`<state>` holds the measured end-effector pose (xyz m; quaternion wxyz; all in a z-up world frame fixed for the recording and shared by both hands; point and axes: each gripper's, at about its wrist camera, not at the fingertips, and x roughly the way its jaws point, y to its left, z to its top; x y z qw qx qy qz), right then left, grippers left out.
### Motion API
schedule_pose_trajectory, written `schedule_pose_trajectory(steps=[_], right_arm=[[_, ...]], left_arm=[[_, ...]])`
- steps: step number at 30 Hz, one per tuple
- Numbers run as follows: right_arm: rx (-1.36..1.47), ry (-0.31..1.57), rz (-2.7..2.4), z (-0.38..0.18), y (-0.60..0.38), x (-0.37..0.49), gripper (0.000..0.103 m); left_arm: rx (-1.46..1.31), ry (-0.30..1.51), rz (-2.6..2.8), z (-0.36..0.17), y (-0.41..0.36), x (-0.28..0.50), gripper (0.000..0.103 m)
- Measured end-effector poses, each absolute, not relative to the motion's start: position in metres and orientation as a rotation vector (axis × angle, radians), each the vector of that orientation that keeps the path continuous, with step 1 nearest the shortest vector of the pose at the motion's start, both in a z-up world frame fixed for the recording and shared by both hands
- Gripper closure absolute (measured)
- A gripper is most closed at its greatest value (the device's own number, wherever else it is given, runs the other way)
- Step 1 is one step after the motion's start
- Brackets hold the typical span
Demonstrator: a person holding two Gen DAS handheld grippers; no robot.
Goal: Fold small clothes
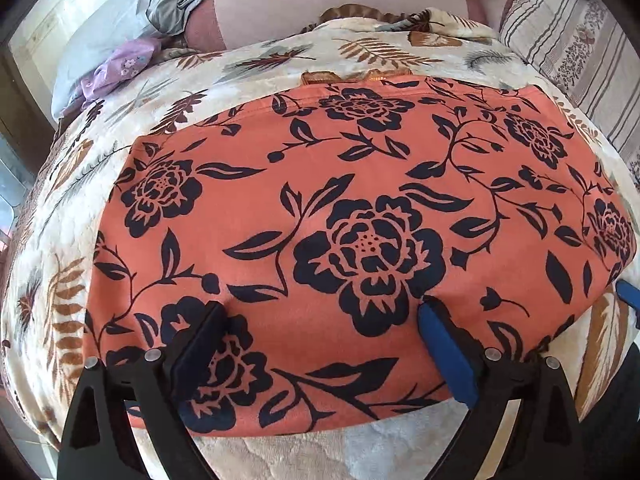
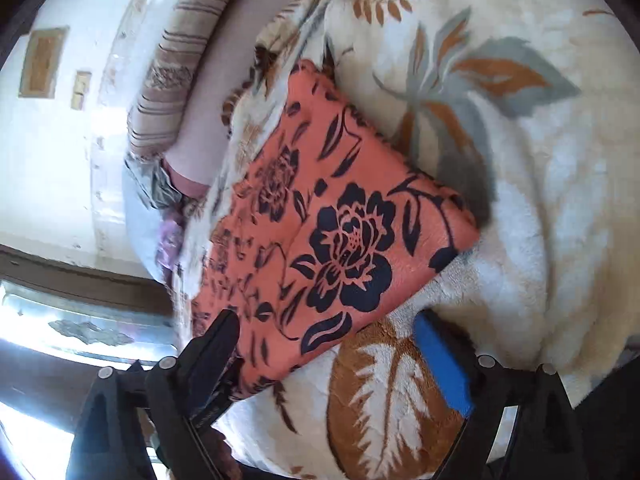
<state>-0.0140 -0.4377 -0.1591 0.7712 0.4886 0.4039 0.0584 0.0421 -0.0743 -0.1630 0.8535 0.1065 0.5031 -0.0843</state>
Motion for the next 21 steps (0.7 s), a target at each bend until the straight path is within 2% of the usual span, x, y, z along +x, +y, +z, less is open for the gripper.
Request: schedule_pose_trajectory(steps=[10,21], right_arm=[[1.192,0.833,0.125,-0.176,-0.455,-0.017,0.012],[1.195,0.825,0.095,-0.167,-0.463,-0.003,0.012]], left_arm=[[0.191,1.072,-0.168,-0.163,-0.069,0.038,0.006],[0.196,1.084,-0.162,-0.160,-0.068,0.038,0.006]])
